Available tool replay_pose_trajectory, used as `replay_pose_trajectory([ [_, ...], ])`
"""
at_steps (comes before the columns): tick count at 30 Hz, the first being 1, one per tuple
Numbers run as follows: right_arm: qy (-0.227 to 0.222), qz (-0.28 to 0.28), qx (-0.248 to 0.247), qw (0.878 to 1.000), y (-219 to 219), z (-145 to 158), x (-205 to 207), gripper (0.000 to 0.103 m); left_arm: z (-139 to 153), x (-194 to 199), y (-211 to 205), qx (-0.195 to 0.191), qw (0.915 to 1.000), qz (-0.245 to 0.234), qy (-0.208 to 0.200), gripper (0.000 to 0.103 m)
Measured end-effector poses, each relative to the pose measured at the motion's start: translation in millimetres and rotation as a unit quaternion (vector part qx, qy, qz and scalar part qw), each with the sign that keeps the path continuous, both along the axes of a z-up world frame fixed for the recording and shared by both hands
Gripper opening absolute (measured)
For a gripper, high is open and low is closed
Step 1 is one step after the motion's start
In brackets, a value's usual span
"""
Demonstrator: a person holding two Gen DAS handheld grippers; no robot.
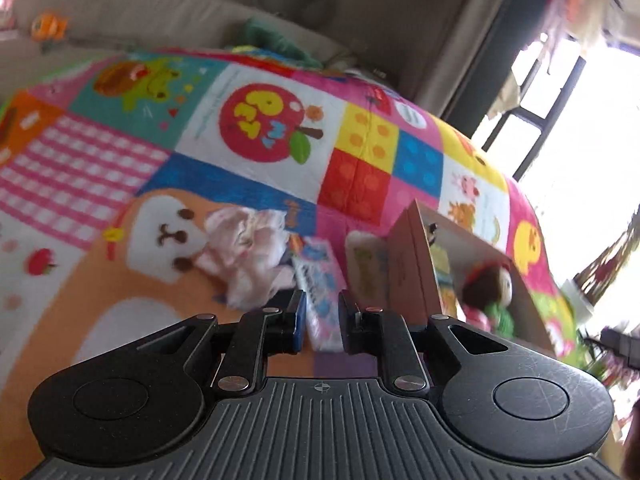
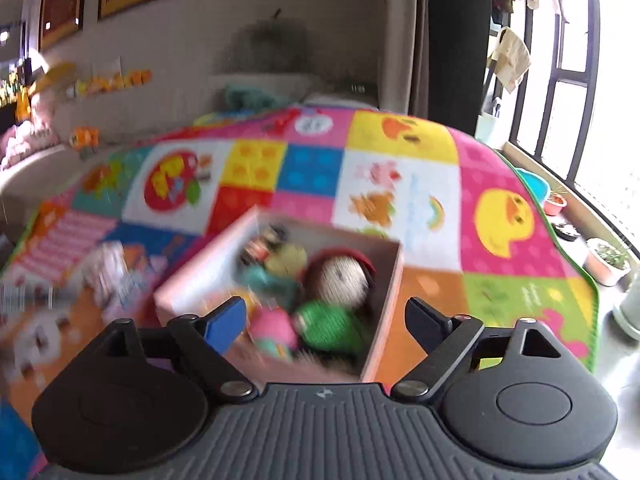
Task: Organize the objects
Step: 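Drop teal toy into pink box with left tool while right tool drops figurine inside, then grasp the wooden block with pink end from the mat with the left tool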
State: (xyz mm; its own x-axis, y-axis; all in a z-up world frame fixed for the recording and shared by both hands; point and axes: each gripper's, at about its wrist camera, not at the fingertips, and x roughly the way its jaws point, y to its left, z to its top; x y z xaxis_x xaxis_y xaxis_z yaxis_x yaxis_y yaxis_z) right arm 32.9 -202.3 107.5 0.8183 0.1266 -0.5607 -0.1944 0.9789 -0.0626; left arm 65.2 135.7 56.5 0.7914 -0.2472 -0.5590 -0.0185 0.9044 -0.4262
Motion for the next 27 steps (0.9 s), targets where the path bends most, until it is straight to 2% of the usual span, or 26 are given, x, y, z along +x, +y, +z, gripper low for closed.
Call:
replay_pose_trajectory([
  [5, 0.015, -0.019, 0.012, 1.000, -21.5, -15.7, -18.9, 0.088, -11.7, 48.7, -14.8, -0.002, 0.9984, 0.002, 0.056, 0.019],
  [7, 0.011, -0.029, 0.020, 0.999, -31.1, -21.8, -26.8, 0.092, -18.7, 61.6, -25.2, 0.009, 0.9970, -0.002, 0.077, 0.019],
  [8, 0.008, -0.035, 0.023, 0.999, -35.5, -26.0, -29.3, 0.096, -21.9, 65.5, -31.6, 0.020, 0.9972, -0.002, 0.072, 0.019],
  [12, 0.014, -0.045, 0.034, 0.998, -47.2, -44.2, -35.7, 0.097, -24.5, 75.9, -60.3, 0.096, 0.9940, -0.001, 0.051, 0.019],
  [17, 0.008, -0.035, 0.021, 0.999, -48.4, -57.2, -45.7, 0.098, -28.6, 81.8, -85.4, 0.198, 0.9798, 0.006, 0.029, 0.020],
  [22, 0.001, -0.037, 0.030, 0.999, -56.8, -64.8, -51.0, 0.103, -27.6, 69.0, -88.9, 0.237, 0.9710, 0.020, 0.023, 0.022],
  [27, 0.009, -0.071, 0.070, 0.995, -76.5, -75.3, -46.3, 0.103, -27.7, 43.2, -76.0, 0.215, 0.9761, 0.025, 0.017, 0.022],
])
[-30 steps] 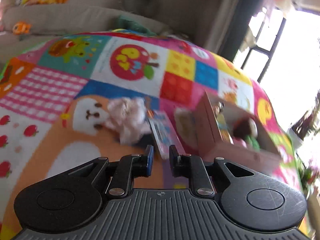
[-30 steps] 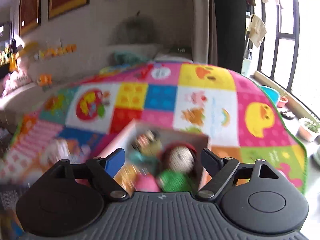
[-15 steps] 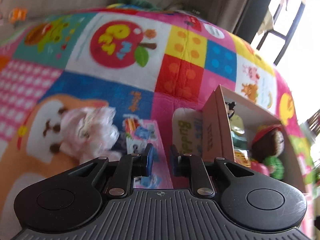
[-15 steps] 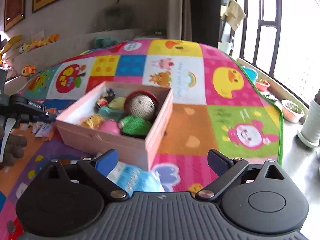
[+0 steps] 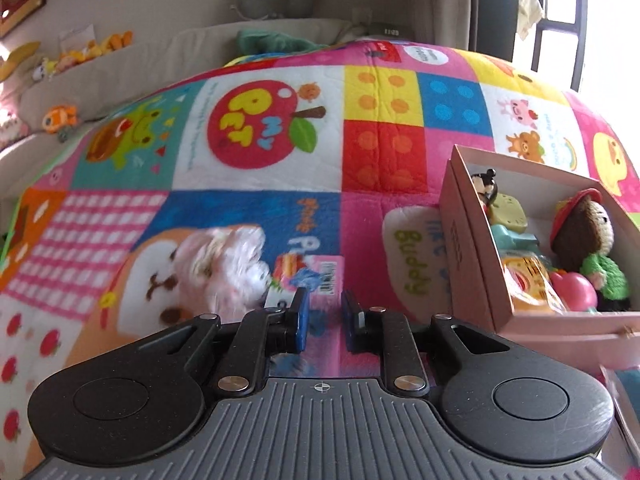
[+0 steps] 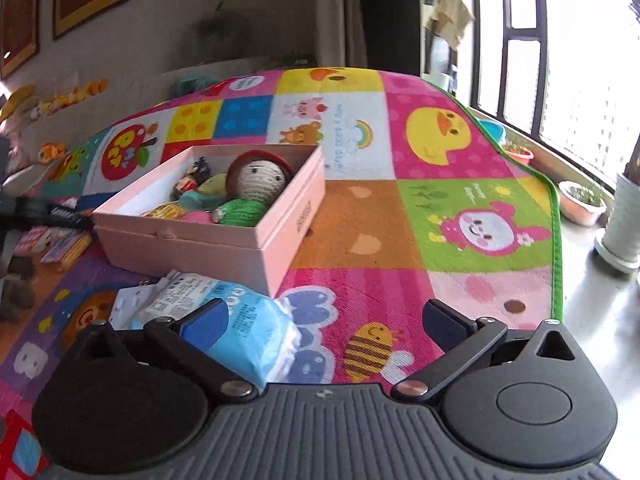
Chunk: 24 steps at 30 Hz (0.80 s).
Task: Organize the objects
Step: 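Grasp the wooden block with pink end from the mat with the left tool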
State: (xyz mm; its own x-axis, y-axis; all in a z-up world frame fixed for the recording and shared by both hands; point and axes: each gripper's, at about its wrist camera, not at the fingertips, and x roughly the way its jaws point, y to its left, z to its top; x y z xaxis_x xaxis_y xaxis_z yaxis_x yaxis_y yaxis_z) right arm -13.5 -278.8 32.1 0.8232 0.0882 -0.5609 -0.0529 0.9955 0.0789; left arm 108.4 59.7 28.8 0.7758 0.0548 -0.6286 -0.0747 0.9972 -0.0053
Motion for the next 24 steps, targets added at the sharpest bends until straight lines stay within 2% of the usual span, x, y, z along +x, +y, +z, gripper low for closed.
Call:
replay_pose_trajectory([
  [2, 0.003, -0.010, 0.016, 1.000, -5.8, -3.3, -0.2, 0.103, 0.7, -5.5, 6.8, -0.020, 0.9998, 0.002, 0.001, 0.021],
  [4, 0.003, -0.017, 0.032, 0.999, -9.4, -4.7, -3.0, 0.103, 4.3, -11.4, 14.3, -0.059, 0.9981, 0.011, 0.010, 0.020],
  [6, -0.003, -0.021, 0.046, 0.999, -12.1, -3.2, -8.2, 0.103, 8.5, -23.5, 17.0, -0.095, 0.9952, 0.001, 0.020, 0.020],
  [7, -0.007, -0.020, 0.050, 0.998, -12.9, -2.5, -10.9, 0.103, 10.0, -32.7, 14.2, -0.097, 0.9950, -0.013, 0.021, 0.020],
  [10, -0.008, -0.023, 0.052, 0.998, -13.9, -4.9, -13.2, 0.103, 8.1, -60.3, -7.7, -0.077, 0.9934, -0.079, 0.033, 0.020],
  [14, 0.010, -0.039, 0.060, 0.997, -14.3, -16.0, -4.1, 0.103, -9.3, -82.9, -42.3, -0.055, 0.9817, -0.168, 0.071, 0.021],
  [17, 0.008, -0.051, 0.066, 0.996, -15.3, -20.0, -3.2, 0.103, -14.6, -93.3, -61.2, -0.018, 0.9790, -0.198, 0.044, 0.034],
  [19, 0.005, -0.058, 0.071, 0.996, -17.9, -20.1, -4.8, 0.103, -14.5, -90.6, -66.7, -0.025, 0.9757, -0.212, 0.048, 0.045],
  [24, 0.013, -0.067, 0.072, 0.995, -18.3, -22.8, -2.9, 0.103, -12.7, -84.1, -68.0, -0.042, 0.9734, -0.220, 0.047, 0.046],
])
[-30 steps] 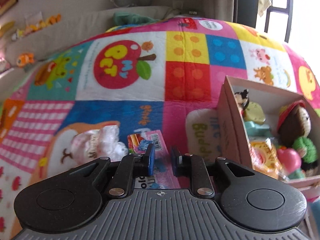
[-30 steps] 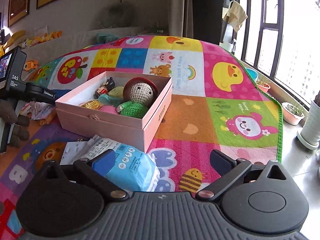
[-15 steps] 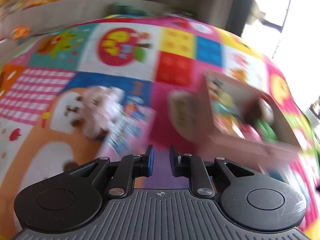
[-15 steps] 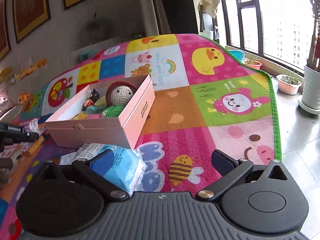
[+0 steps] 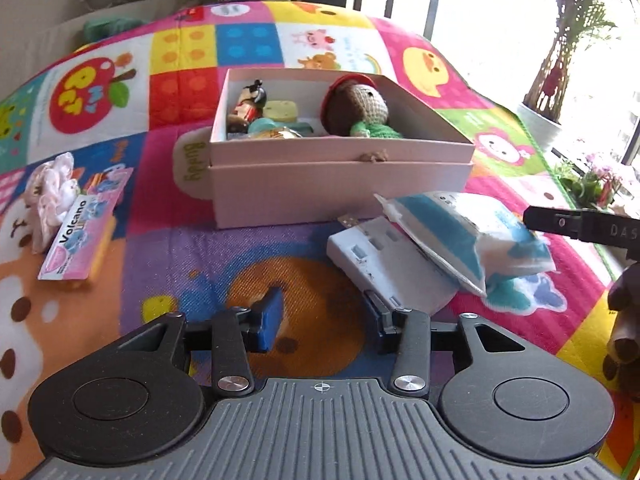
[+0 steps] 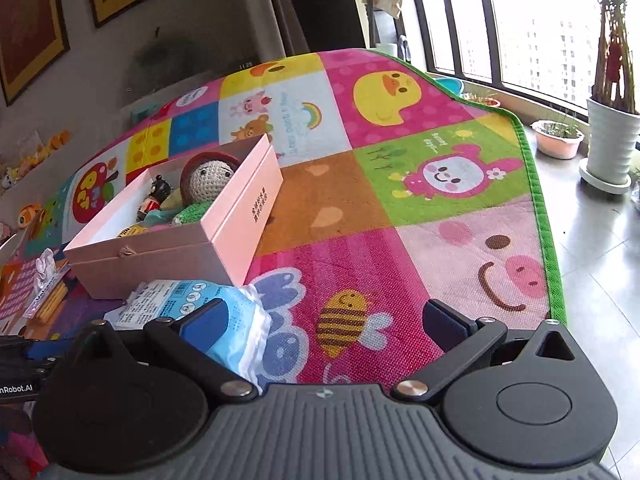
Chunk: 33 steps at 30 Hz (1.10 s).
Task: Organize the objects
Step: 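Grasp the wooden block with pink end from the mat with the left tool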
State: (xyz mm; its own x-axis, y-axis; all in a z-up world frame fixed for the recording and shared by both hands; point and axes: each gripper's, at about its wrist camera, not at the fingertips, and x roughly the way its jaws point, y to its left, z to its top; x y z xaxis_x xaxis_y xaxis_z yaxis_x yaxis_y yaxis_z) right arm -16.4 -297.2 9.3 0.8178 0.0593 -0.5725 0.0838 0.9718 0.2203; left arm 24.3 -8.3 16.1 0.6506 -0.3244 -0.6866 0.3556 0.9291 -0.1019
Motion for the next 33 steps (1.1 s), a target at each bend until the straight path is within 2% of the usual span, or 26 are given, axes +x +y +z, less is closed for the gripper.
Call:
replay_pose_trajectory([
  [1, 0.001, -0.001, -0.002, 1.000, 0.5, -0.2, 0.1, 0.103, 2.8, 0.4, 3.7, -0.007, 1.0000, 0.006, -0.003, 0.045],
  [3, 0.001, -0.004, -0.003, 1.000, 0.3, -0.5, -0.1, 0.103, 11.1, -5.3, 7.1, 0.001, 0.9977, 0.041, -0.055, 0.045],
  [5, 0.002, -0.005, -0.002, 1.000, 0.1, -1.0, 0.3, 0.103, 22.7, -6.2, 20.0, 0.038, 0.9889, 0.089, -0.113, 0.045],
  [7, 0.004, -0.004, -0.004, 1.000, 0.8, -1.5, 1.2, 0.103, 27.0, 7.8, 36.4, 0.081, 0.9787, 0.138, -0.128, 0.042],
  [10, 0.004, -0.003, -0.003, 1.000, 0.7, -1.8, 1.7, 0.103, 22.9, 37.9, 64.0, 0.080, 0.9768, 0.179, -0.086, 0.041],
  [12, 0.005, -0.003, -0.003, 1.000, 0.5, -2.0, 1.9, 0.103, 17.0, 53.5, 75.1, 0.081, 0.9775, 0.184, -0.064, 0.041],
  [13, 0.005, -0.003, -0.004, 1.000, 0.6, -2.1, 2.0, 0.103, 13.0, 60.5, 78.0, 0.080, 0.9778, 0.186, -0.053, 0.044],
  [16, 0.007, -0.001, -0.005, 1.000, 0.8, -2.9, 3.1, 0.103, 9.6, 73.2, 91.2, 0.042, 0.9791, 0.196, -0.036, 0.047],
  [19, 0.010, 0.003, -0.005, 1.000, 1.1, -3.4, 4.0, 0.103, 2.2, 86.6, 97.1, -0.005, 0.9806, 0.195, 0.011, 0.047],
  [20, 0.011, 0.004, -0.006, 1.000, 1.6, -3.6, 4.2, 0.103, -2.1, 90.9, 95.9, -0.012, 0.9807, 0.194, 0.023, 0.047],
  [21, 0.012, 0.004, -0.007, 1.000, 2.1, -3.7, 4.2, 0.103, -1.6, 91.0, 92.7, -0.002, 0.9819, 0.189, 0.013, 0.046],
  [24, 0.011, 0.002, -0.014, 1.000, 3.9, -2.4, 3.2, 0.103, -5.5, 87.6, 86.4, 0.015, 0.9843, 0.176, 0.008, 0.041],
  [26, 0.009, 0.007, -0.026, 1.000, 7.7, 2.3, 2.7, 0.103, -5.4, 78.9, 85.6, 0.011, 0.9859, 0.167, 0.006, 0.031],
  [27, 0.005, 0.014, -0.037, 0.999, 11.0, 7.0, 1.7, 0.103, -5.1, 73.9, 86.6, 0.002, 0.9868, 0.161, 0.009, 0.027],
  [33, -0.043, 0.087, -0.105, 0.990, 56.0, 62.5, 1.6, 0.103, -6.4, 9.5, 104.3, -0.073, 0.9887, 0.126, 0.036, 0.027],
])
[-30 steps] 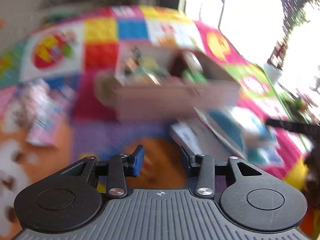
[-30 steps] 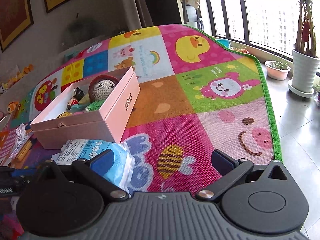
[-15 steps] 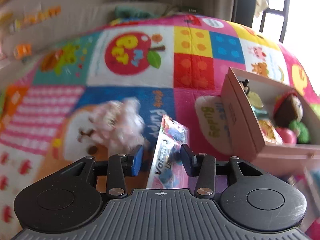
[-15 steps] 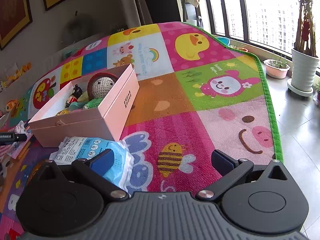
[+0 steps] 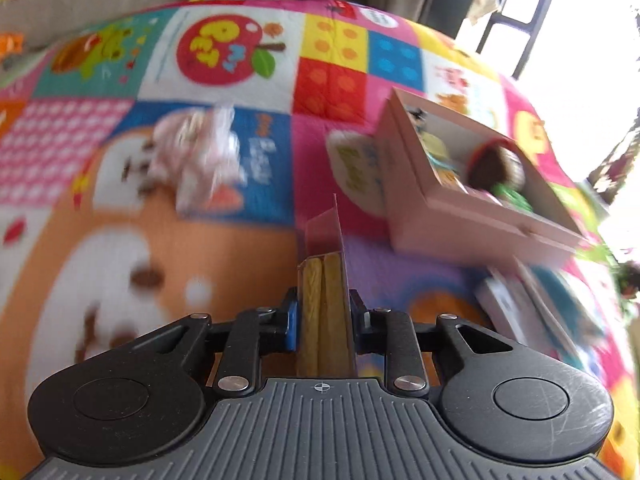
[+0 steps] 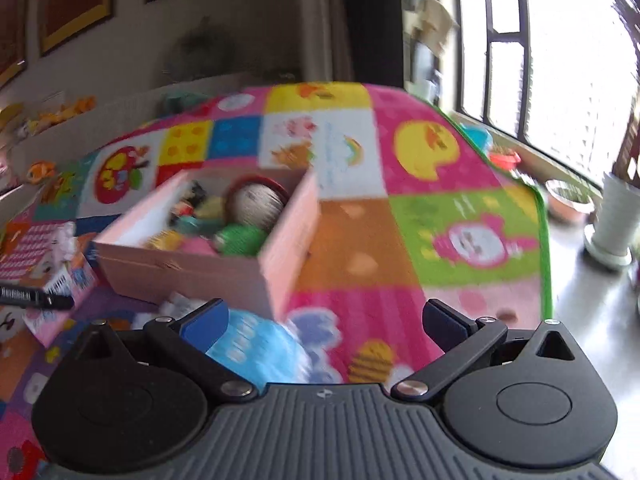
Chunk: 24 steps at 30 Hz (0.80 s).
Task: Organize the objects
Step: 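Grasp the wooden block with pink end from the mat with the left tool, then grasp the pink-white lace bow with right tool while left tool holds the block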
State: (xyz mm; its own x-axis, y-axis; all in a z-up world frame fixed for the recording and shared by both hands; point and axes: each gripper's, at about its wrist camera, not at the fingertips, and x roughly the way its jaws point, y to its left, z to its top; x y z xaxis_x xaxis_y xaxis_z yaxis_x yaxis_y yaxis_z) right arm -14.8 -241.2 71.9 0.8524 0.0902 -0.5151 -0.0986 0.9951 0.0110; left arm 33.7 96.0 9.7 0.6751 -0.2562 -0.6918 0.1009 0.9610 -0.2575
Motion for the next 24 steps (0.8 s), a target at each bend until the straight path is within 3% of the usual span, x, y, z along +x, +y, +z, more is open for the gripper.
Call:
replay_pose_trajectory([
  [4, 0.004, 0.089, -0.031, 0.996, 66.5, 27.0, 17.1, 0.103, -2.9, -40.5, 16.6, -0.003, 0.9999, 0.007, -0.013, 0.027],
  [10, 0.096, 0.219, 0.005, 0.971, 184.3, 28.6, 77.3, 0.103, -5.0, -52.9, 27.8, -0.029, 0.9995, 0.005, -0.016, 0.027],
  [14, 0.143, 0.244, -0.034, 0.959, 254.9, 18.7, 128.7, 0.089, -5.3, -52.6, 30.1, -0.037, 0.9992, 0.003, -0.016, 0.027],
  [17, 0.171, 0.261, -0.040, 0.949, 294.1, 8.9, 156.7, 0.089, -6.7, -53.6, 35.8, -0.051, 0.9986, 0.000, -0.015, 0.027],
  [21, 0.166, 0.268, -0.083, 0.946, 338.6, -16.1, 173.2, 0.088, -6.9, -52.3, 39.6, -0.059, 0.9982, -0.005, -0.013, 0.027],
  [24, 0.190, 0.274, -0.103, 0.937, 358.8, -35.1, 183.9, 0.061, -7.7, -53.0, 41.6, -0.064, 0.9979, -0.008, -0.013, 0.027],
])
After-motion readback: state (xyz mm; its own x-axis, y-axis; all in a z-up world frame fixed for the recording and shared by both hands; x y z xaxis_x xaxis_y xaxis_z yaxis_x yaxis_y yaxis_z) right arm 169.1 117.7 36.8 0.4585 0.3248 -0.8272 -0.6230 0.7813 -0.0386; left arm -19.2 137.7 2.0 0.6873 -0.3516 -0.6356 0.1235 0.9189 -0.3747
